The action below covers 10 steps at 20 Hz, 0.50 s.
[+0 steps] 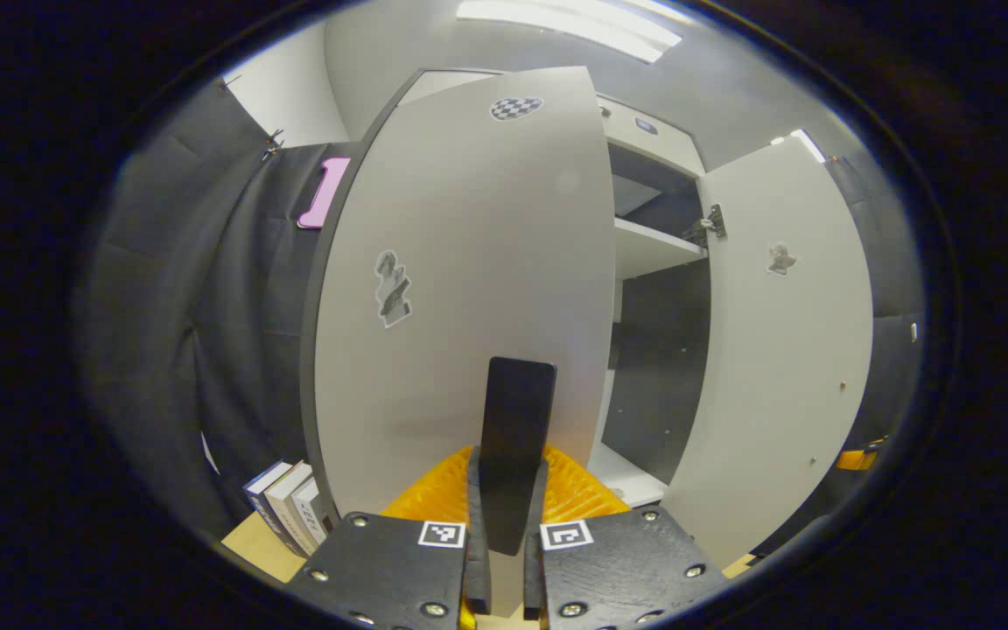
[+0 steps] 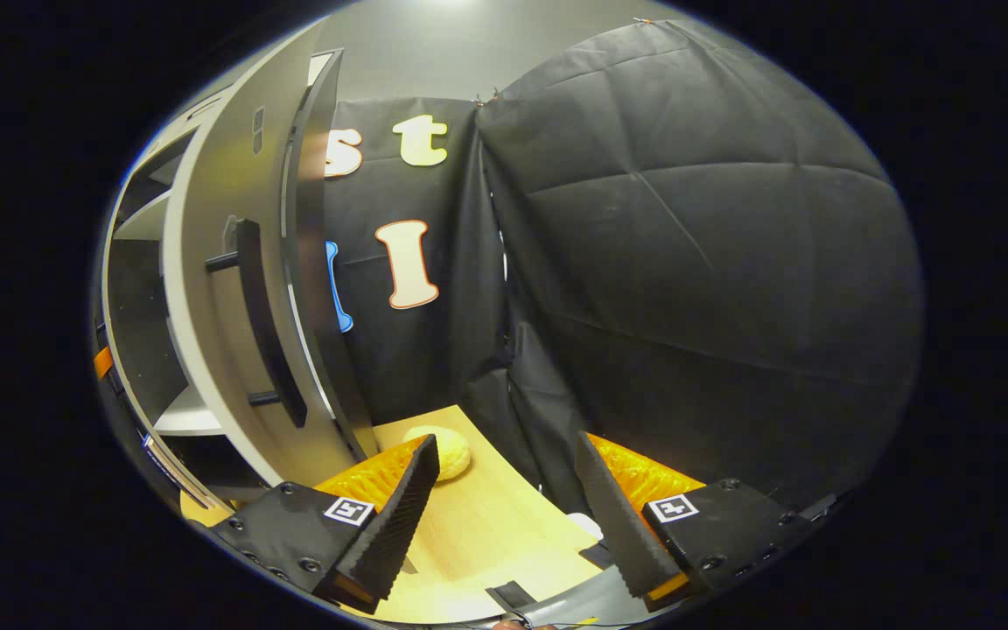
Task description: Open the right door of the double-door shoe cabinet with the right hand, and open the left door with the left hand.
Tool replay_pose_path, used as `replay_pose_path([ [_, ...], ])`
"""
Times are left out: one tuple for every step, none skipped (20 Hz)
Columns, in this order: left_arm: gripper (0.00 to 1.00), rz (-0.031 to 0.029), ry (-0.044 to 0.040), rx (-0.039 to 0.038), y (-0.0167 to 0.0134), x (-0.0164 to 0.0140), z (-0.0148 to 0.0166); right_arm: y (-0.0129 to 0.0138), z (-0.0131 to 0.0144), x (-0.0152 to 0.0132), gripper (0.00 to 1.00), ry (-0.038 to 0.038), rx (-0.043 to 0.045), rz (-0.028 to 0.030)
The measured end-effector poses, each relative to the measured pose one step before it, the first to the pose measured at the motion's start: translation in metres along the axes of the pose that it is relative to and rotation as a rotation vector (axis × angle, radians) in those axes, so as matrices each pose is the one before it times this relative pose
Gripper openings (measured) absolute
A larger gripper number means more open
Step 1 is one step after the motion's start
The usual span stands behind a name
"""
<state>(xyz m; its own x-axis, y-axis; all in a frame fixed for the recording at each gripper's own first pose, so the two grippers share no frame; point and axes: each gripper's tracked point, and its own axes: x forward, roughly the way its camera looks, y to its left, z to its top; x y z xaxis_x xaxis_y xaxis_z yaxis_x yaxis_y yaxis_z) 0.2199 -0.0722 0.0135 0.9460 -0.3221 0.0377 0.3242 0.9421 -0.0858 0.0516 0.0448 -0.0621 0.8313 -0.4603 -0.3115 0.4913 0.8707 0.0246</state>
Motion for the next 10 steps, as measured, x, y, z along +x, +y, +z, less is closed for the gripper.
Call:
replay_pose_path([
  [0.17, -0.00601, -0.00379, -0.00221, 0.00200, -0.00386, 0.00068, -0.00058, -0.00415, -0.00654, 0.98, 0.00352, 0.00218, -0.00979],
  [0.17, -0.00618, -0.00441, -0.00163, 0.00100, -0.00381, 0.00126, 0.00012, -0.00335, -0.00552, 0.99, 0.00643, 0.00275, -0.00792],
  [0.17, -0.00669, -0.00281, -0.00157, 0.00082, -0.00278, 0.00165, 0.00095, -0.00330, -0.00590, 1.00, 0.00395, 0.00272, -0.00415],
  [0.17, -0.00664, -0.00291, -0.00229, 0.00118, -0.00330, 0.00156, 0.00184, -0.00117, -0.00548, 0.98, -0.00054, 0.00200, 0.00003],
  [0.17, -0.00449, -0.00227, -0.00359, 0.00189, -0.00358, 0.00181, 0.00296, -0.00213, -0.00462, 0.98, -0.00132, -0.00041, 0.00111],
  [0.17, -0.00233, -0.00252, -0.00218, 0.00162, -0.00469, -0.00027, 0.00186, -0.00165, -0.00415, 0.92, -0.00116, -0.00312, 0.00032],
  [0.17, -0.00179, -0.00287, 0.00185, 0.00192, -0.00374, 0.00102, 0.00173, -0.00221, -0.00354, 0.92, -0.00098, -0.00376, -0.00030],
  [0.17, -0.00143, -0.00271, 0.00860, 0.00428, -0.00329, -0.00048, 0.00247, -0.00073, -0.00462, 0.92, -0.00401, -0.00309, 0.00157],
  [0.15, -0.00177, -0.00649, -0.00129, 0.00287, -0.00346, 0.00208, 0.00214, -0.00095, -0.00314, 0.92, -0.00438, -0.00270, 0.00043],
  [0.15, 0.00108, -0.00167, -0.00283, 0.00147, -0.00322, 0.00000, 0.00225, -0.00114, -0.00244, 0.92, -0.00065, -0.00302, 0.00120],
])
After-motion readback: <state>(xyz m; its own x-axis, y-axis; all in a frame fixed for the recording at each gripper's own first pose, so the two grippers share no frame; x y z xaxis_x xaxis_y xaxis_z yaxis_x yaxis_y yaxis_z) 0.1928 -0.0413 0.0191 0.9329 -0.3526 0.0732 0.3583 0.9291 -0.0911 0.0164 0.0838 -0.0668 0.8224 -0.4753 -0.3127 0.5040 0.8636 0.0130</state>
